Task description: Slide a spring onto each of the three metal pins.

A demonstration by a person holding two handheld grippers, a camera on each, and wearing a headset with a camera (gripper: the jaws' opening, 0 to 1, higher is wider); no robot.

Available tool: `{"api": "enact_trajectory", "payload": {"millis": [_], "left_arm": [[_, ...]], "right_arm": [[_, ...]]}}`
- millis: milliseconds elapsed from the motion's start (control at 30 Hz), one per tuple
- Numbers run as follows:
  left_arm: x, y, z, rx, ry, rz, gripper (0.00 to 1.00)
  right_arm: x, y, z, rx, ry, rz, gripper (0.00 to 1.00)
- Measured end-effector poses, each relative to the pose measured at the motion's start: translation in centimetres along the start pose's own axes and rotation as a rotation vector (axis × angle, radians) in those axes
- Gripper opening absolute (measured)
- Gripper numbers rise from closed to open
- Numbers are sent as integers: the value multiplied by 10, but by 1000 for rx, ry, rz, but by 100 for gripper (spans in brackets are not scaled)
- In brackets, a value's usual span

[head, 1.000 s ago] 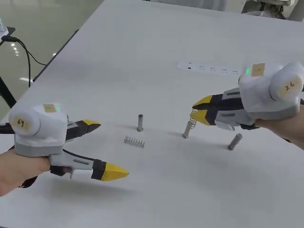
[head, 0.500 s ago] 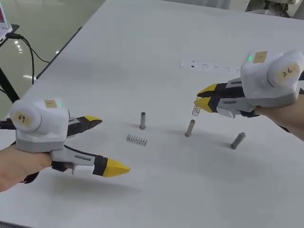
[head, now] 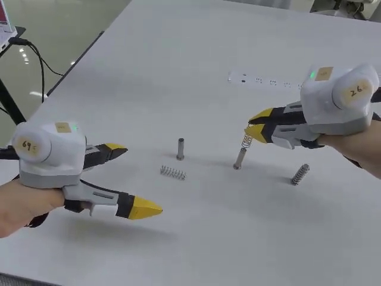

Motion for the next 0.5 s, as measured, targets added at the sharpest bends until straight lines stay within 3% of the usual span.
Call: {"api": "enact_trajectory", "payload": {"millis": [500], "left_arm": [[-1, 0, 0, -1, -1, -1, 98]], "right_arm": [[5, 5, 2, 10, -1, 13, 7]]}}
Point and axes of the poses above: the centre of the closed fingertips' face, and the gripper's own axes: x roughly forward along the fingers, z roughly to its left, y roughly out of its underside, the point moved 2 cm from there along -x, roughly backward along the fingers, and after that the axes turned 7 degrees about y, right-handed, at the moved point
